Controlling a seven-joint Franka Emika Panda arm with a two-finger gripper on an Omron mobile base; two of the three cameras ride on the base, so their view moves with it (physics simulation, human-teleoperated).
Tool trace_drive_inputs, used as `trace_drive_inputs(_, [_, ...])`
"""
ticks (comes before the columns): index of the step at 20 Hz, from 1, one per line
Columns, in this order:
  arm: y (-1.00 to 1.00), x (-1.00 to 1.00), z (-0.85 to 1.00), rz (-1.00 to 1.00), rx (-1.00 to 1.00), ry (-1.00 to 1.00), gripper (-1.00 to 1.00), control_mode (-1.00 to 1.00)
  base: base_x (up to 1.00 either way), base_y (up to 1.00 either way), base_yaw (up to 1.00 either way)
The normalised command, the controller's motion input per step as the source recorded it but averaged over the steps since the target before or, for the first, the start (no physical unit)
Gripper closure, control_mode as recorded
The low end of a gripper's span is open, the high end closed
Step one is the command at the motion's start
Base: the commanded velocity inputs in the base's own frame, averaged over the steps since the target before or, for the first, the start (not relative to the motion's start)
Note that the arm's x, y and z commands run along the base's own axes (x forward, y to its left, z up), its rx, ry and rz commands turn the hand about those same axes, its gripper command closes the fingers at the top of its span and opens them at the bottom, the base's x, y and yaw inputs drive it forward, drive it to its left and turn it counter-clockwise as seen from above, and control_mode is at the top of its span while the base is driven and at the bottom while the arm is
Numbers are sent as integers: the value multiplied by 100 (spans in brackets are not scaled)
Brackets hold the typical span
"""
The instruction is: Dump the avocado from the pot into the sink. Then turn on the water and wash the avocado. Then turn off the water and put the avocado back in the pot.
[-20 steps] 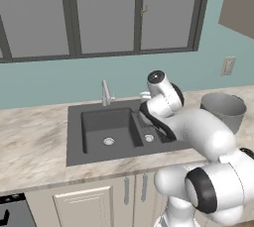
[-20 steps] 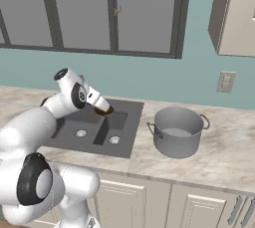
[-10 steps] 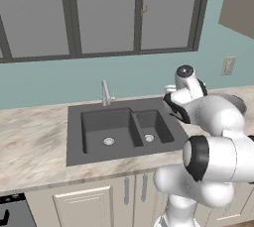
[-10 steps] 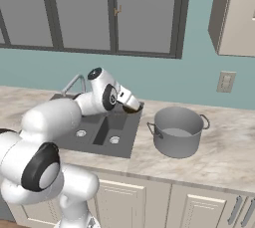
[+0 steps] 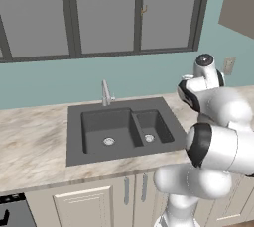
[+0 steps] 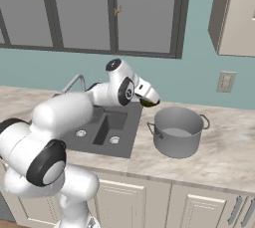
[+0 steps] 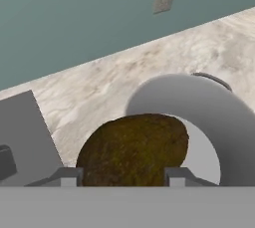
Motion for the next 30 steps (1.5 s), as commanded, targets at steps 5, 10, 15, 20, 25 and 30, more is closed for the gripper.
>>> trace_drive_inputs(5, [-82, 2, -2, -1, 1, 3, 100, -100, 0, 0, 0])
trace_drive_inputs(10, [-69, 0, -19, 0, 5, 1, 100, -100, 0, 0, 0])
trace_drive_inputs(15, [-37, 2, -54, 0, 10, 0, 100, -100, 0, 0, 0])
trace_drive_inputs(20, [-25, 14, -55, 0, 8, 0, 100, -100, 0, 0, 0])
trace_drive_inputs(25, [-32, 9, -44, 0, 3, 0, 100, -100, 0, 0, 0])
trace_drive_inputs(30, [-24, 12, -46, 0, 2, 0, 100, -100, 0, 0, 0])
